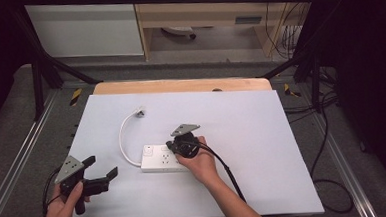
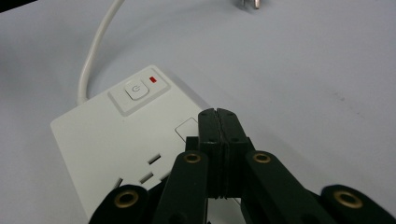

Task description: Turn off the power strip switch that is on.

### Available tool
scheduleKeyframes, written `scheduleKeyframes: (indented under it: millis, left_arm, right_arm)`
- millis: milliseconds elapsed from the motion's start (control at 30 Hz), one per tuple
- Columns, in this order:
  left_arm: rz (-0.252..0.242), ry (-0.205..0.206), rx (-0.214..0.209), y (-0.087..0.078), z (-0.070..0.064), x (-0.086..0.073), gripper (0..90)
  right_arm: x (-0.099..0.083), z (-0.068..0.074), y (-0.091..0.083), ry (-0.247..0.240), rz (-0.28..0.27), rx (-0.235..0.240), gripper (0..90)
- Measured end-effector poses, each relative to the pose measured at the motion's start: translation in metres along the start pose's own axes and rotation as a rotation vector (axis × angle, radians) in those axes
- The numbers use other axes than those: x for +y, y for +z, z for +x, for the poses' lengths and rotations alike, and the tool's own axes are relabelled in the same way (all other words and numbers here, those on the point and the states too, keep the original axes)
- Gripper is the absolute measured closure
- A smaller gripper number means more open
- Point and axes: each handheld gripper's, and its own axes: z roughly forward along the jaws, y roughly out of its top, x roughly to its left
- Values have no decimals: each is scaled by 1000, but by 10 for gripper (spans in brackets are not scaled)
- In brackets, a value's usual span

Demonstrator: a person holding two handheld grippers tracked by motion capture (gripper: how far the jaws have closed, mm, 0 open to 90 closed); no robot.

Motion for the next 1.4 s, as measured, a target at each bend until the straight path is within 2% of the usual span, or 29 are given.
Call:
scheduleKeyframes:
  millis: [1033,1133,1400]
  left_arm:
    - [0,4,0,0,0,0,56]
    - [1,2,0,0,0,0,56]
    - [1,3,3,0,0,0,56]
  right_arm:
    - [-2,1,-1,-1,-5,-14,900]
    - [-4,1,0,-12,5,-21,900]
    - [-4,0,0,-7,7,-14,900]
